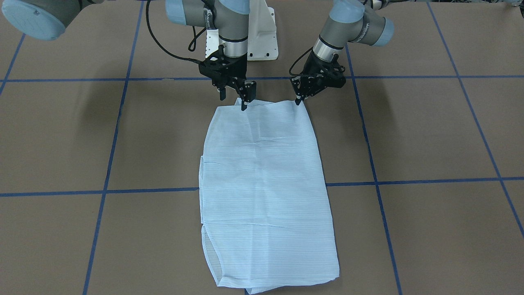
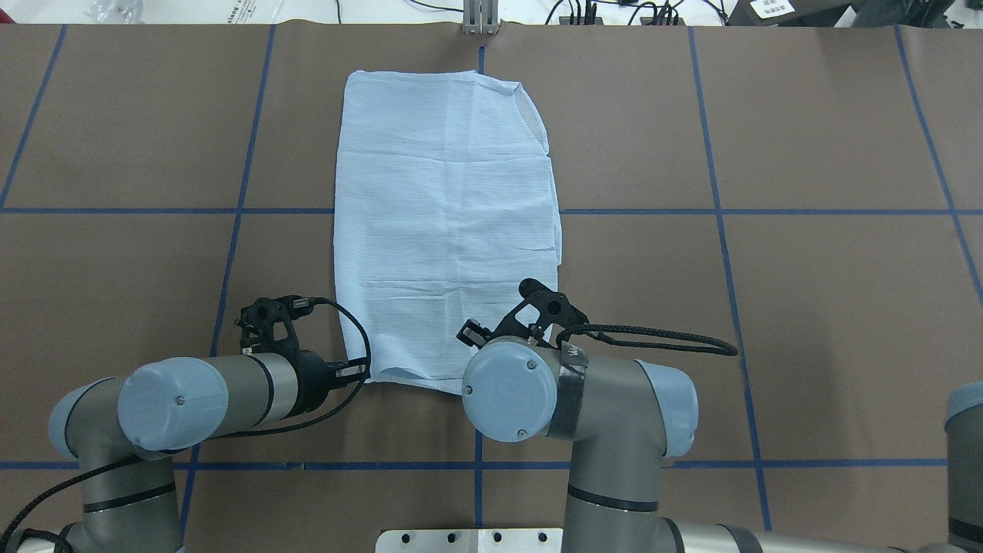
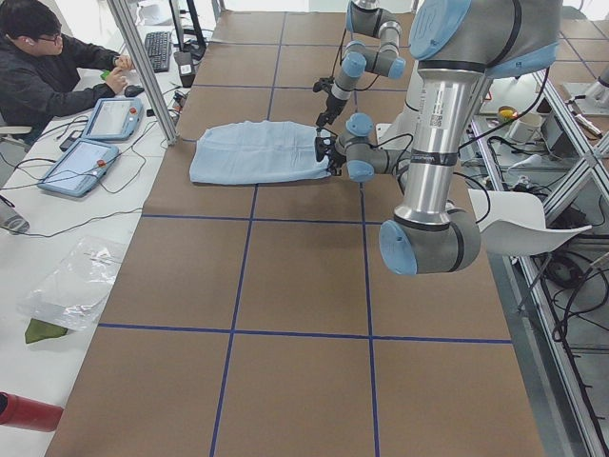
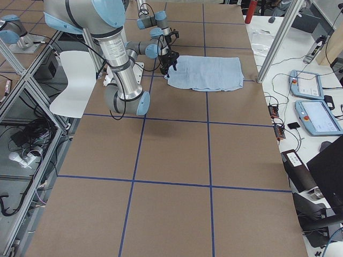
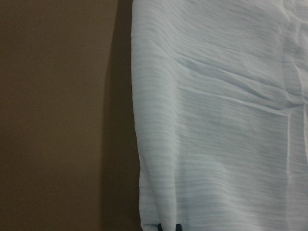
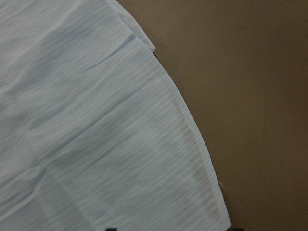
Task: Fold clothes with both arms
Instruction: 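Grasp the near edge corners of the folded shirt with both grippers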
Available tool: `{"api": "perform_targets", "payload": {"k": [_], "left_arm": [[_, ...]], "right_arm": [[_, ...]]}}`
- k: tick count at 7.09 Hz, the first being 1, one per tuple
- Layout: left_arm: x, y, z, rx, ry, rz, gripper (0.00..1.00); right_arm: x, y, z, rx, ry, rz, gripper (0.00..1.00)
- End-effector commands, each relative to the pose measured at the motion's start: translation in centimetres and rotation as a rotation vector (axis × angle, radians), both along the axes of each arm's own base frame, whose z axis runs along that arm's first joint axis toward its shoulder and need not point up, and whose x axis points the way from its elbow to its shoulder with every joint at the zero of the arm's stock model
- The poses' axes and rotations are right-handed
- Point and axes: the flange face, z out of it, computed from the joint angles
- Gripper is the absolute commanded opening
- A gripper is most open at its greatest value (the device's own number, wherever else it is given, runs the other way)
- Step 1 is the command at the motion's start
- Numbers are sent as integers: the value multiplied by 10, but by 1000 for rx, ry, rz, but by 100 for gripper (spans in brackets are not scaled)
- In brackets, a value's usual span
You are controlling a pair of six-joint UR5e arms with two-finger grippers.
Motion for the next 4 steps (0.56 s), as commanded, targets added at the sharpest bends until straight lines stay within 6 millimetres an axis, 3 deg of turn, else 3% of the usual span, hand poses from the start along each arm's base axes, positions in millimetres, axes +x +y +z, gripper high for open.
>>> {"api": "perform_targets", "payload": {"k": [1, 4], "left_arm": [[6, 1, -15, 4, 22, 5, 0], [12, 8, -26, -13, 46, 10, 0]], "right_arm": [[32, 7, 16, 21, -2, -26, 84], [33, 7, 15, 40, 3, -50, 86]]}}
